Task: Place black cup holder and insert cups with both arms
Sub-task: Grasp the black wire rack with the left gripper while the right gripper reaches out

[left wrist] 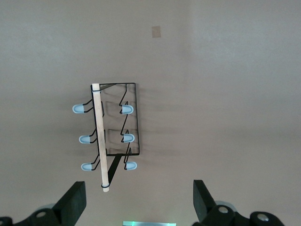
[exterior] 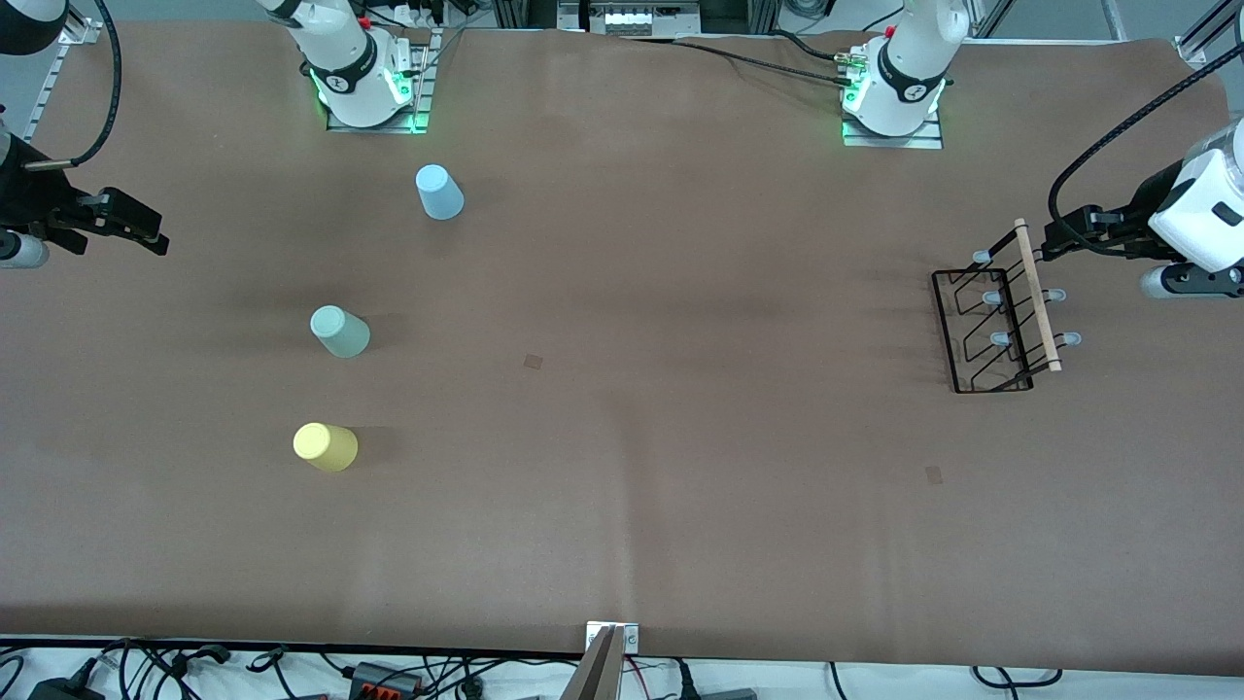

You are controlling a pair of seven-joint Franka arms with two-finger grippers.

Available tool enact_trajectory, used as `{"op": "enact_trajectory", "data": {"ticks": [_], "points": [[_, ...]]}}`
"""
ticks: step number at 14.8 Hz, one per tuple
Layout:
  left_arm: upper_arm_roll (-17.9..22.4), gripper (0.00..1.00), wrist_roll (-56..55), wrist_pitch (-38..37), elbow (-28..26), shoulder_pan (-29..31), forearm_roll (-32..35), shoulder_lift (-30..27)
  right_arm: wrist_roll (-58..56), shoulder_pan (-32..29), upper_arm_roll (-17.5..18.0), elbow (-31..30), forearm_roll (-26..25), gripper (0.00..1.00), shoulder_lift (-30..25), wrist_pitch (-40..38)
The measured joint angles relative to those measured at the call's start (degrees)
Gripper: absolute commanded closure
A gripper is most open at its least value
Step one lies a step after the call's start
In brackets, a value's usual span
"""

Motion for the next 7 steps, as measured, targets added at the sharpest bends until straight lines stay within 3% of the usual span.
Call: {"op": "enact_trajectory", "data": {"ticks": [7], "points": [[0.00,0.00,0.00,0.03,0.00,0.00,0.00,0.00,-0.02,0.11,0.23,0.00,0.00,0.00,-0.47,0.00]]}}
